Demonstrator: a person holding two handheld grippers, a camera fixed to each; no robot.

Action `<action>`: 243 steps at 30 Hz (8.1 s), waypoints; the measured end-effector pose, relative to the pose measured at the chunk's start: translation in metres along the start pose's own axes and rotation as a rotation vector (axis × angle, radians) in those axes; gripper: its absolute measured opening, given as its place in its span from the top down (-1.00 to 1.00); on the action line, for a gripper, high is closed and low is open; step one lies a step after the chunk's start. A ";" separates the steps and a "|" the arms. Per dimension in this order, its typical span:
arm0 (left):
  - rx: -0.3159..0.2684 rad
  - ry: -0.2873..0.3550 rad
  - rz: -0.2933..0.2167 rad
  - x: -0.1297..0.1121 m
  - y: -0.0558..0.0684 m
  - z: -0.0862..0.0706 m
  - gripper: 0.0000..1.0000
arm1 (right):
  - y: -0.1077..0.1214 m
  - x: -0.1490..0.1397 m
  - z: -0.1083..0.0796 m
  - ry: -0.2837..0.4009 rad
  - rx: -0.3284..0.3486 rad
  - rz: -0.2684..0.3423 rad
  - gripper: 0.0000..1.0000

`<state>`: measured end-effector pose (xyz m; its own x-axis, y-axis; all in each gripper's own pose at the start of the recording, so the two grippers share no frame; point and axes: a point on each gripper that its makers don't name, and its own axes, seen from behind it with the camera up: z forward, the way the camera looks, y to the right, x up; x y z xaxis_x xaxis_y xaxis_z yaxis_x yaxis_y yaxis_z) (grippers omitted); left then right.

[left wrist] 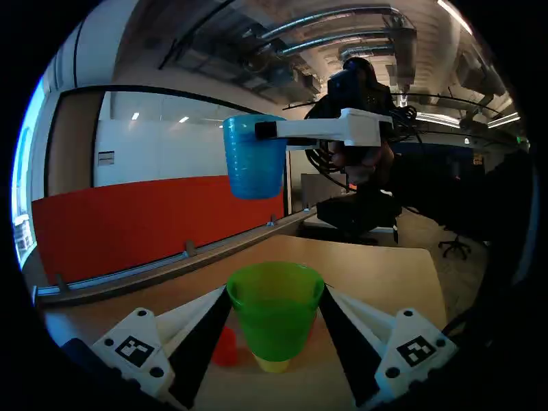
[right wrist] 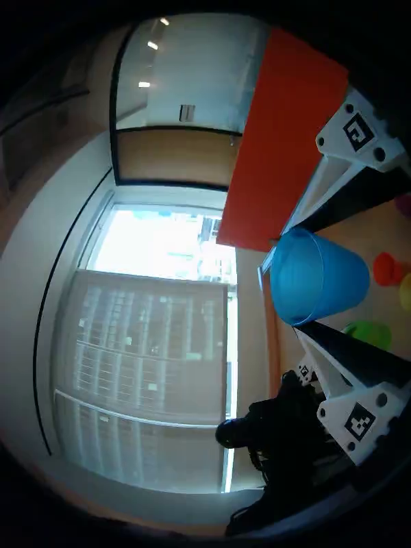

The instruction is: Pour water

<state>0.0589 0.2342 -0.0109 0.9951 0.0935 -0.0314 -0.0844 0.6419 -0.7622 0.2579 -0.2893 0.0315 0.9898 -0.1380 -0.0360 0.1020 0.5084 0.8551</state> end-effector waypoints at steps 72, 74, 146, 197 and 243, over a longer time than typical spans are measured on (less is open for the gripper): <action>0.009 -0.450 0.044 -0.124 -0.026 -0.002 -0.75 | 0.009 -0.177 -0.075 -0.340 -0.002 0.015 -0.87; 0.008 -0.469 0.049 -0.128 -0.027 -0.001 -0.76 | 0.006 -0.185 -0.078 -0.355 0.008 0.009 -0.87; -0.097 -0.707 0.073 -0.205 -0.023 0.006 -0.94 | -0.055 -0.319 -0.097 -0.585 0.185 -0.017 -0.87; -0.087 -0.749 0.066 -0.213 -0.018 -0.016 -0.97 | -0.061 -0.364 -0.107 -0.613 0.157 0.021 -0.93; 0.369 -0.298 -0.022 -0.109 -0.053 -0.106 -0.97 | -0.017 -0.278 -0.210 -0.326 -0.377 0.092 -1.00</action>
<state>-0.0399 0.1090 -0.0353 0.9435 0.2565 0.2099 -0.1297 0.8685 -0.4784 0.0021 -0.0810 -0.0813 0.9200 -0.3057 0.2452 0.1043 0.7942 0.5987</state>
